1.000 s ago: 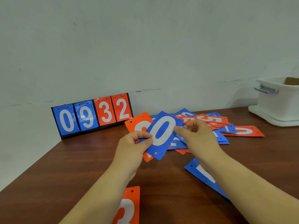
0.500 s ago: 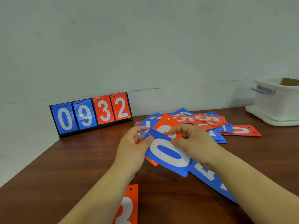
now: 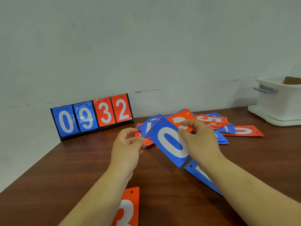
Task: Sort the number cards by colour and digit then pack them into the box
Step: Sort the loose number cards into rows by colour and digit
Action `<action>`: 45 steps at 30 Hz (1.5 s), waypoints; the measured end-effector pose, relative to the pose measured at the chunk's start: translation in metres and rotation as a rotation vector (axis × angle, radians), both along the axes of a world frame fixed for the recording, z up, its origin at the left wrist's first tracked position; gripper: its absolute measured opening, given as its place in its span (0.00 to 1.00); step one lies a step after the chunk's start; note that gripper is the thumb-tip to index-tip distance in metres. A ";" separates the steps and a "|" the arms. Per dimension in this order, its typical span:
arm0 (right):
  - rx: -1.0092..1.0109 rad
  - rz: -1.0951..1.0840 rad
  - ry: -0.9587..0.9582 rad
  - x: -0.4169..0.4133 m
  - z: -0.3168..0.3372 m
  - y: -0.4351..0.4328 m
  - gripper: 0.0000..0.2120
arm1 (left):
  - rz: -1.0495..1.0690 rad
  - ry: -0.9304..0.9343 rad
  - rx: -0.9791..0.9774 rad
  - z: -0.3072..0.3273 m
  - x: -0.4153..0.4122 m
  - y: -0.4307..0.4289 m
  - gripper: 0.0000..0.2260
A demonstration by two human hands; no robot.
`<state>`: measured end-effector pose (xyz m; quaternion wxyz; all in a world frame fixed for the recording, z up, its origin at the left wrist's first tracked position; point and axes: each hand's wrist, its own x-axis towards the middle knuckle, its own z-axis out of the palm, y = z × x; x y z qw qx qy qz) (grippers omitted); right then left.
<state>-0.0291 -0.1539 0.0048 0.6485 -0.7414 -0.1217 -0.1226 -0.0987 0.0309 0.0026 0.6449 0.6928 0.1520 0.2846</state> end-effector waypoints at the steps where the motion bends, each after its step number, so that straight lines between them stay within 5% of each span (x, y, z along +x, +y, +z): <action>1: -0.002 -0.003 0.002 0.000 -0.001 0.001 0.08 | -0.057 -0.003 -0.037 -0.001 0.000 -0.002 0.13; 5: -0.043 -0.003 0.001 -0.004 -0.002 0.006 0.10 | -0.265 0.033 0.020 -0.007 0.000 -0.011 0.17; 8: -0.017 -0.005 0.015 -0.003 -0.003 0.007 0.08 | -0.154 0.039 0.159 -0.012 0.003 -0.006 0.19; 14: 0.032 -0.045 0.010 0.002 0.003 -0.002 0.11 | 0.108 -0.035 -0.019 -0.005 0.010 0.027 0.16; 20: -0.082 0.146 0.011 -0.012 0.011 -0.001 0.16 | 0.169 -0.064 -0.054 0.027 -0.002 0.062 0.15; 28: -0.470 0.383 -0.100 -0.052 0.027 0.043 0.16 | 0.234 0.262 0.286 0.030 -0.056 0.157 0.15; 36: -0.619 0.505 -0.058 -0.084 -0.005 0.117 0.17 | 0.087 0.670 0.717 -0.008 -0.091 0.231 0.21; 41: -0.698 0.445 -0.125 -0.080 -0.021 0.122 0.17 | 0.306 0.788 1.109 -0.020 -0.099 0.224 0.21; 45: -0.707 0.390 -0.128 -0.073 -0.024 0.122 0.17 | 0.042 0.927 1.160 -0.019 -0.108 0.200 0.23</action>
